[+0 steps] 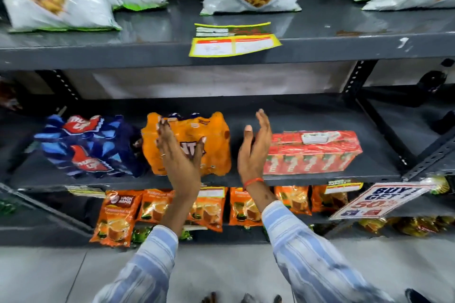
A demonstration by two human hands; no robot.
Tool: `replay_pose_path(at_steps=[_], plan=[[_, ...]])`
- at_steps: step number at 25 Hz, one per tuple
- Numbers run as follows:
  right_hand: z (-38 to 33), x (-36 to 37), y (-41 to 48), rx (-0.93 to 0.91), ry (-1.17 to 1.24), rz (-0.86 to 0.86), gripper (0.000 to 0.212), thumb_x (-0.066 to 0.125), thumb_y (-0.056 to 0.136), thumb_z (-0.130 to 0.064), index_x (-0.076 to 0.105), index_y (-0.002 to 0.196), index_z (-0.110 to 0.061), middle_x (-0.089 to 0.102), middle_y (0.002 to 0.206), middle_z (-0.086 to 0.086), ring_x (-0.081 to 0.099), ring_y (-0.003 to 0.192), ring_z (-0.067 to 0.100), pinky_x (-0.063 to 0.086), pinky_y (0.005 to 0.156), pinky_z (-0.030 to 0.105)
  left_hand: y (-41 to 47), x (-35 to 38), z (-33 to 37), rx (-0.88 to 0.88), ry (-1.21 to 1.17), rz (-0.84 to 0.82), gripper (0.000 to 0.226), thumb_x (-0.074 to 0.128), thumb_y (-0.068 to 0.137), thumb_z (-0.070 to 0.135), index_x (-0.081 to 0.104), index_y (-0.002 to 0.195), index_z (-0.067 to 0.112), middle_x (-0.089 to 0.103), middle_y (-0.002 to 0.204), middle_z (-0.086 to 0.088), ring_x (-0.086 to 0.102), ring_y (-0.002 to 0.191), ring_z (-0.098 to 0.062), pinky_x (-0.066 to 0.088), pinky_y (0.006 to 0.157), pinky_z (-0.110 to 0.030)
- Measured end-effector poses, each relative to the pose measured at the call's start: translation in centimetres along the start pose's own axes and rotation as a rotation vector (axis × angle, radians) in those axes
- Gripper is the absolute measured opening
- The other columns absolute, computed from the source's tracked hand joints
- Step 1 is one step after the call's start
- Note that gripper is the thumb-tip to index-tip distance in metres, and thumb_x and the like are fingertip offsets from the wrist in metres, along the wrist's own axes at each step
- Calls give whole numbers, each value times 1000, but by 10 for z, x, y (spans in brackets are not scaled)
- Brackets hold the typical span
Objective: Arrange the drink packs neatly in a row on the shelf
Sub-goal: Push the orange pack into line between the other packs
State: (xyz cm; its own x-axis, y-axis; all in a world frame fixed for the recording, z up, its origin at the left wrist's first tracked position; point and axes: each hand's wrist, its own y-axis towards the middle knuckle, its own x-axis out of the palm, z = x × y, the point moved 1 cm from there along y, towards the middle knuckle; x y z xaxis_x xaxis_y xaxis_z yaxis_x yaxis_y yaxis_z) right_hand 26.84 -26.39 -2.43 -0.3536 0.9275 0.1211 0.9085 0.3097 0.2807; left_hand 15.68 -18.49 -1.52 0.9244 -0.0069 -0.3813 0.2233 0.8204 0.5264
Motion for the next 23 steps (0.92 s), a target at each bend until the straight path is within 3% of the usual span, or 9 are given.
replay_pose_path(at_steps=[2, 4, 6, 8, 11, 15, 18, 21, 23], plan=[[3, 35, -6, 48, -74, 96, 41, 40, 97, -22, 48, 133, -4, 49, 140, 10, 41, 131, 15, 30, 112, 24, 15, -23, -32, -82, 36, -3, 83, 59, 84, 43, 19, 146, 6, 25, 155, -16, 17, 144, -19, 13, 118, -28], [14, 50, -22, 102, -138, 72, 37, 40, 98, -21, 51, 129, -3, 53, 134, 14, 46, 127, 22, 34, 111, 40, 25, -38, -60, -168, -2, -66, 82, 59, 81, 45, 27, 144, 4, 35, 150, -19, 30, 141, -29, 24, 117, -38], [25, 54, -37, 153, -166, 30, 33, 42, 98, -22, 52, 123, -3, 54, 124, 16, 51, 119, 25, 39, 105, 46, 29, -46, -82, -257, -58, -151, 76, 62, 81, 42, 35, 139, 2, 46, 142, -21, 43, 132, -33, 35, 111, -44], [31, 52, -44, 154, -216, -24, 34, 44, 97, -26, 52, 122, -4, 52, 122, 16, 53, 116, 26, 42, 103, 45, 32, -51, -96, -326, -100, -198, 64, 68, 81, 34, 45, 131, 1, 58, 130, -21, 55, 119, -33, 45, 101, -42], [30, 48, -42, 160, -268, -98, 37, 47, 95, -32, 51, 125, -10, 51, 123, 7, 54, 115, 19, 47, 94, 30, 32, -51, -99, -387, -131, -200, 55, 71, 79, 35, 54, 119, 2, 67, 115, -19, 65, 104, -31, 52, 87, -36], [27, 30, -33, 171, -240, -119, 39, 46, 94, -36, 52, 124, -10, 52, 118, 4, 55, 106, 9, 51, 90, 23, 25, -45, -88, -402, -127, -198, 61, 71, 78, 38, 53, 122, 1, 67, 116, -18, 64, 106, -30, 51, 90, -36], [25, 17, -33, 154, -212, -103, 69, 40, 78, -62, 51, 125, -12, 51, 118, 1, 55, 102, 1, 48, 82, 7, 18, -37, -79, -409, -113, -213, 66, 71, 77, 40, 50, 124, -2, 64, 121, -20, 61, 110, -32, 51, 93, -46], [24, 9, -29, 173, -216, -112, 76, 37, 74, -67, 49, 127, -14, 52, 127, 8, 54, 111, 15, 50, 92, 28, 12, -31, -69, -423, -138, -209, 66, 70, 78, 40, 49, 125, 0, 62, 123, -19, 61, 111, -31, 53, 91, -40], [24, 2, -29, 177, -218, -110, 74, 38, 76, -65, 49, 127, -13, 51, 129, 10, 53, 113, 16, 50, 94, 34, 11, -26, -66, -437, -145, -217, 68, 70, 78, 41, 48, 126, -1, 62, 123, -19, 61, 111, -31, 53, 92, -45]])
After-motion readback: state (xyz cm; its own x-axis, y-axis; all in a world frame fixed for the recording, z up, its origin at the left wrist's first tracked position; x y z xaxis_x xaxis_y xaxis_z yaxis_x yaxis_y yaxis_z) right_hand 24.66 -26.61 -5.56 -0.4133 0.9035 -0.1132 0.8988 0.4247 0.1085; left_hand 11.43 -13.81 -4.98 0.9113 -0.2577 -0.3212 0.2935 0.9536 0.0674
